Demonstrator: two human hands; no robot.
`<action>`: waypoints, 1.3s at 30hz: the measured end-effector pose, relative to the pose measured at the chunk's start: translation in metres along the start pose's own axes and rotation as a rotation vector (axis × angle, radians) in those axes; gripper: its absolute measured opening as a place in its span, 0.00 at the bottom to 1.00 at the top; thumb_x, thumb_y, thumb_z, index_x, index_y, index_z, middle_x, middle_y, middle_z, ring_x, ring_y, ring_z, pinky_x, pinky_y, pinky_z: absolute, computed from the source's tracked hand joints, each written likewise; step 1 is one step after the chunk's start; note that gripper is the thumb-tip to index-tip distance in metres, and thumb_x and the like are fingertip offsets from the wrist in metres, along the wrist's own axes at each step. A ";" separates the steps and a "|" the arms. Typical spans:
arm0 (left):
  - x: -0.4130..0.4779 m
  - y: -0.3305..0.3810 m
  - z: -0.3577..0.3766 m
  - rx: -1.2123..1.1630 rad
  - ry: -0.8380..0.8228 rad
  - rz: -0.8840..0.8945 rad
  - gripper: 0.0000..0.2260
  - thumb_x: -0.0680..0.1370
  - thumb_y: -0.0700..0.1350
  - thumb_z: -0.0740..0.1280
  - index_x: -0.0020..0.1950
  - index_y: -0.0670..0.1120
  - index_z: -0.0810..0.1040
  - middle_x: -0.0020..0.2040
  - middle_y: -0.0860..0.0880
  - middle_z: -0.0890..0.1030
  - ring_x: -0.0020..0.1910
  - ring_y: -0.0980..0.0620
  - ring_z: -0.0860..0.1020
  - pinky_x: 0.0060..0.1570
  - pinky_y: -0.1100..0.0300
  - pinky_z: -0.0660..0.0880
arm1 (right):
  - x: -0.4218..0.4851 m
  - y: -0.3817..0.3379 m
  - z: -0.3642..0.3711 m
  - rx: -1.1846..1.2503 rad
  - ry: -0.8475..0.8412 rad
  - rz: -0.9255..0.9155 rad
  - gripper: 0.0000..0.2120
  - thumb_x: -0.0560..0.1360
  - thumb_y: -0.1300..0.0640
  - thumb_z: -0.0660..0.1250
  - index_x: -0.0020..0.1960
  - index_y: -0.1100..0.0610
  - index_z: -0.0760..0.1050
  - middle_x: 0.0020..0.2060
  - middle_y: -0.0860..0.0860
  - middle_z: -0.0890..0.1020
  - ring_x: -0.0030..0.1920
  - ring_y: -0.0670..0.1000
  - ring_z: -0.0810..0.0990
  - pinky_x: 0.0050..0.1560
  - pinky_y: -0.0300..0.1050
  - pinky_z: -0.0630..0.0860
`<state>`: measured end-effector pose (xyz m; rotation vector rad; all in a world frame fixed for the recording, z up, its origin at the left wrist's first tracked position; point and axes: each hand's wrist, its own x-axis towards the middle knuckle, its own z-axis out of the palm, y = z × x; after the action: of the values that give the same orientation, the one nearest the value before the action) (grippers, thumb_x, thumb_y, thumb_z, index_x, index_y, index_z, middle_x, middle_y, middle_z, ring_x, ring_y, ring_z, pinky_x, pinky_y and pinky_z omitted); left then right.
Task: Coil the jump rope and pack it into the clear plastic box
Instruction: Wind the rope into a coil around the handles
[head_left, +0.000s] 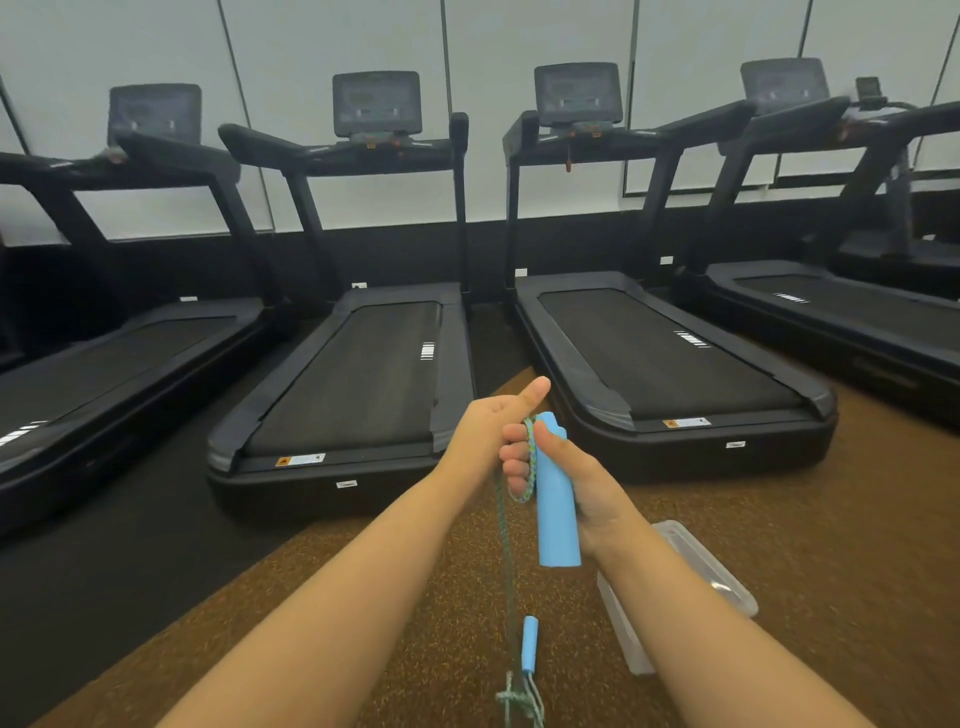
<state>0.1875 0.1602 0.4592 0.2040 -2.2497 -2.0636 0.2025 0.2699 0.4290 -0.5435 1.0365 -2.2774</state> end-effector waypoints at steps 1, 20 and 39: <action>0.002 -0.001 0.001 0.010 0.029 -0.005 0.24 0.70 0.65 0.65 0.29 0.46 0.66 0.22 0.51 0.67 0.26 0.53 0.68 0.31 0.63 0.70 | 0.000 -0.001 -0.001 -0.013 -0.020 0.005 0.24 0.49 0.49 0.84 0.41 0.59 0.85 0.34 0.54 0.83 0.32 0.47 0.82 0.34 0.39 0.80; -0.008 -0.045 -0.011 0.073 -0.291 0.126 0.07 0.76 0.46 0.60 0.39 0.47 0.73 0.29 0.51 0.67 0.25 0.56 0.63 0.28 0.61 0.60 | 0.033 -0.025 0.013 -0.194 0.060 -0.139 0.15 0.70 0.57 0.68 0.54 0.62 0.78 0.49 0.57 0.86 0.50 0.54 0.85 0.49 0.43 0.82; -0.027 0.036 -0.068 0.971 -0.307 0.419 0.12 0.76 0.53 0.66 0.33 0.52 0.78 0.26 0.57 0.74 0.27 0.62 0.70 0.33 0.67 0.66 | 0.028 -0.047 -0.001 -0.700 -0.114 0.210 0.10 0.72 0.53 0.69 0.50 0.56 0.79 0.46 0.55 0.83 0.43 0.49 0.83 0.45 0.41 0.79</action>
<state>0.2228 0.1002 0.5018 -0.5202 -2.9456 -0.7302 0.1649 0.2774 0.4684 -0.7813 1.7406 -1.6429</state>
